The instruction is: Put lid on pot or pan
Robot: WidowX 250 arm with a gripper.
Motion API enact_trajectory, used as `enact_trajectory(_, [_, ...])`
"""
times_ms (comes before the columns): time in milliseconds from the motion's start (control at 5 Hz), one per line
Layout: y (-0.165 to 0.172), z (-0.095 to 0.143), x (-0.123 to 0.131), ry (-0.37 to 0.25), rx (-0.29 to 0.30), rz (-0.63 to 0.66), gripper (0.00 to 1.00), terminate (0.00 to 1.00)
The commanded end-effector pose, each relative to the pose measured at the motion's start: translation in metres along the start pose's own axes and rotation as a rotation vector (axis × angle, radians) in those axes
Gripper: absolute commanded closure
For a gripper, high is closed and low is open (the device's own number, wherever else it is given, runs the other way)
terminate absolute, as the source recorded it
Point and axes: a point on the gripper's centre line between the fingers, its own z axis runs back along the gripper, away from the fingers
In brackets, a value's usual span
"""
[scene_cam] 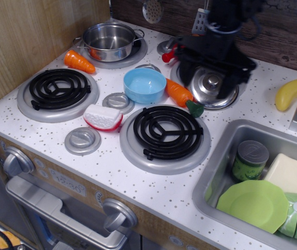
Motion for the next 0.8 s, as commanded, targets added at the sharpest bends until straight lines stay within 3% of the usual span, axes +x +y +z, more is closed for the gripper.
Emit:
enact_trajectory(0, [-0.016, 0.006, 0.038, -0.114, -0.021, -0.024, 0.0, 0.0])
enact_trajectory(200, [-0.022, -0.007, 0.054, -0.156, -0.016, -0.035, 0.0, 0.0])
enact_trajectory(600, [-0.007, -0.029, 0.071, -0.164, -0.066, -0.088, 0.0, 0.0])
